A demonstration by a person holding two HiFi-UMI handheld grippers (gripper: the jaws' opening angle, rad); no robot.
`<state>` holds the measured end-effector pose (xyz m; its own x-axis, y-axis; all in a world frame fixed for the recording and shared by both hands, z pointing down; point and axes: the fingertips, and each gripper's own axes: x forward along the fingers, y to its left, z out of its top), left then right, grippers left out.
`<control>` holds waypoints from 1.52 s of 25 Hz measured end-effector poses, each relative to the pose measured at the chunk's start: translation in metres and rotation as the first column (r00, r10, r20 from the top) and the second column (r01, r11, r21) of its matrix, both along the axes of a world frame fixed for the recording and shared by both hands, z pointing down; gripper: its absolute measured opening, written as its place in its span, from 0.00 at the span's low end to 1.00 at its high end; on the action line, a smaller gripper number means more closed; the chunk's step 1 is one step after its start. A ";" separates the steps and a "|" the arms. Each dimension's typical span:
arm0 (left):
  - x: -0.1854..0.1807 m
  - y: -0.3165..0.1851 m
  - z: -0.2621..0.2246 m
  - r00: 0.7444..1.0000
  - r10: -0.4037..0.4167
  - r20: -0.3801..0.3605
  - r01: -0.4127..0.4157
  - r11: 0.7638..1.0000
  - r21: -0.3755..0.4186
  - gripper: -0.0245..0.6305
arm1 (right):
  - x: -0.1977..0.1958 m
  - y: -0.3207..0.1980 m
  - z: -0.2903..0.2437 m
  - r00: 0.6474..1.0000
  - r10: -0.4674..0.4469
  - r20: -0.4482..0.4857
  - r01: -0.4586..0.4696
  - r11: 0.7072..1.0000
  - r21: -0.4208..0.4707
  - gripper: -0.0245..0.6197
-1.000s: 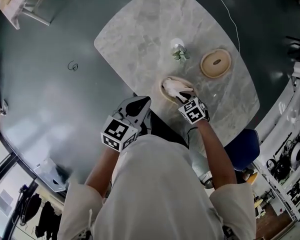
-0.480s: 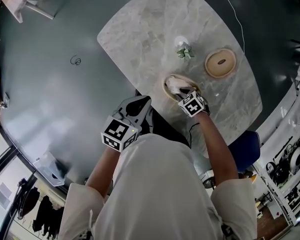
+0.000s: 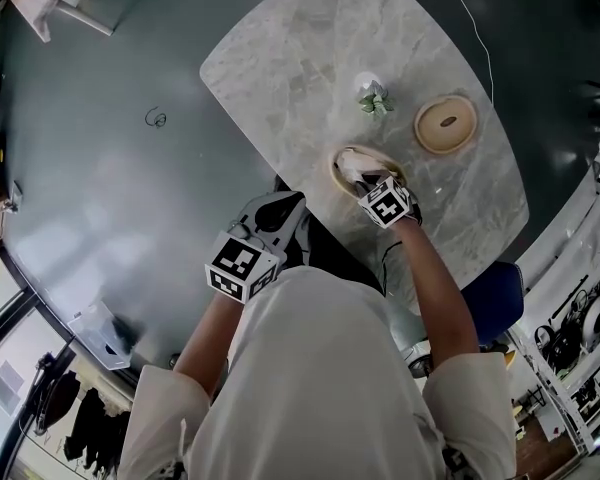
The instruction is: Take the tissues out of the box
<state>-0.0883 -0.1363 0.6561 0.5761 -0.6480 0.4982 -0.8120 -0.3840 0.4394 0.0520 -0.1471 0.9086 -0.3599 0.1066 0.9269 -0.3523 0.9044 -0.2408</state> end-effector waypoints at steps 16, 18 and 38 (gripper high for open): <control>-0.004 0.009 -0.034 1.000 0.020 0.012 -0.021 0.997 0.080 0.05 | 0.007 -0.016 -0.051 0.989 0.102 0.108 -0.116 0.985 0.128 0.10; -0.004 0.007 -0.040 1.000 0.024 0.017 -0.026 0.995 0.093 0.05 | 0.011 -0.018 -0.060 0.984 0.123 0.128 -0.140 0.980 0.138 0.10; 0.011 -0.018 -0.116 0.994 0.105 0.035 -0.110 0.972 0.208 0.05 | 0.060 -0.041 -0.243 0.827 0.413 0.383 -0.518 0.823 0.233 0.10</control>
<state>-0.0777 -0.1543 0.5402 0.6374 -0.6745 0.3724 -0.7704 -0.5510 0.3208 0.1123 -0.1886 0.6653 -0.5553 -0.4234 0.7158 -0.7076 0.6928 -0.1392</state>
